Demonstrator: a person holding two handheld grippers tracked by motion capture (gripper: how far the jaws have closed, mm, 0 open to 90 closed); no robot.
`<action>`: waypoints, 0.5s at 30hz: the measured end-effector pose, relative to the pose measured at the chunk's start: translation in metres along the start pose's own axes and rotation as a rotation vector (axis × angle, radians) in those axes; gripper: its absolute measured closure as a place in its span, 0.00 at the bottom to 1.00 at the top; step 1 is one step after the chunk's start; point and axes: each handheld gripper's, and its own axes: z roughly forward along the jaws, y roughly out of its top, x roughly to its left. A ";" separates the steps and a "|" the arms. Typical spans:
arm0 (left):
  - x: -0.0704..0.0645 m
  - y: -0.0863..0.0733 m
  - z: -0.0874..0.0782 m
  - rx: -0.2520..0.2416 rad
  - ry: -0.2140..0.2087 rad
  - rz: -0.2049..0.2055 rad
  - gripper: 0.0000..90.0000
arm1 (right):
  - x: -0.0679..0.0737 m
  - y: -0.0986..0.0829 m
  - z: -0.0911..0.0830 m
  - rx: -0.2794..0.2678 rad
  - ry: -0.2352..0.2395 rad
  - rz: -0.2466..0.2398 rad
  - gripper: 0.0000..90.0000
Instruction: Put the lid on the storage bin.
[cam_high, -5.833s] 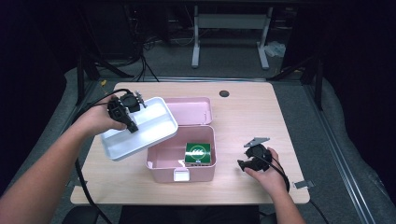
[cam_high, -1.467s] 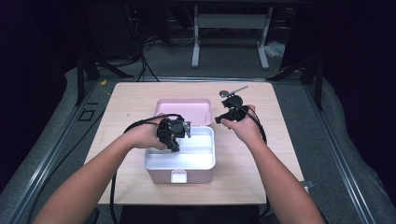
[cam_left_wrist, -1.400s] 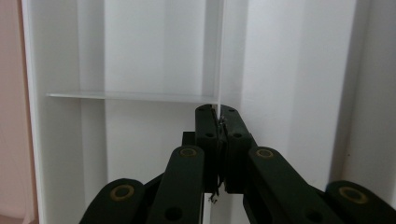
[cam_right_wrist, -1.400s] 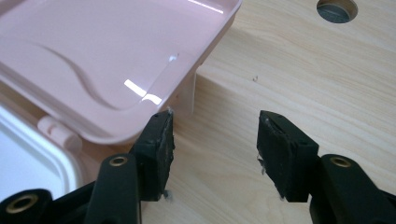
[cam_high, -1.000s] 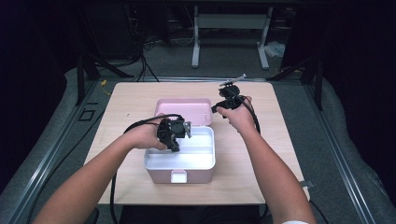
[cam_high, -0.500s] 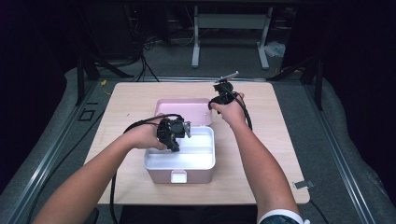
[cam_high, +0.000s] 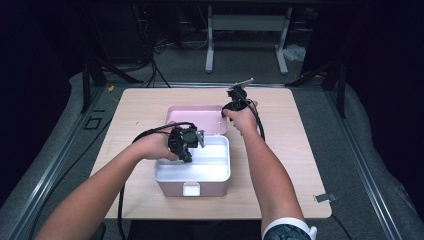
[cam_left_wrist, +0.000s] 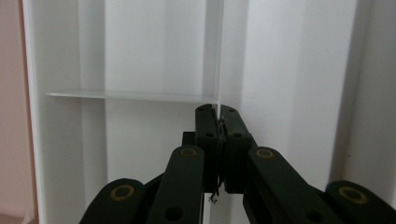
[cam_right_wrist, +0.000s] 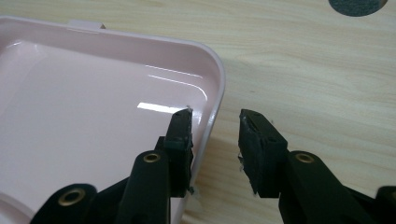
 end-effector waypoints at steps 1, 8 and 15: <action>0.000 0.000 0.000 0.000 0.000 0.000 0.97 | 0.000 0.000 0.000 0.000 0.000 0.000 0.72; 0.000 0.000 0.000 0.000 -0.001 0.000 0.97 | 0.004 0.001 0.007 -0.003 0.013 0.006 0.77; 0.001 0.000 0.000 0.001 -0.003 0.000 0.97 | 0.004 0.002 0.005 0.005 -0.007 -0.008 0.85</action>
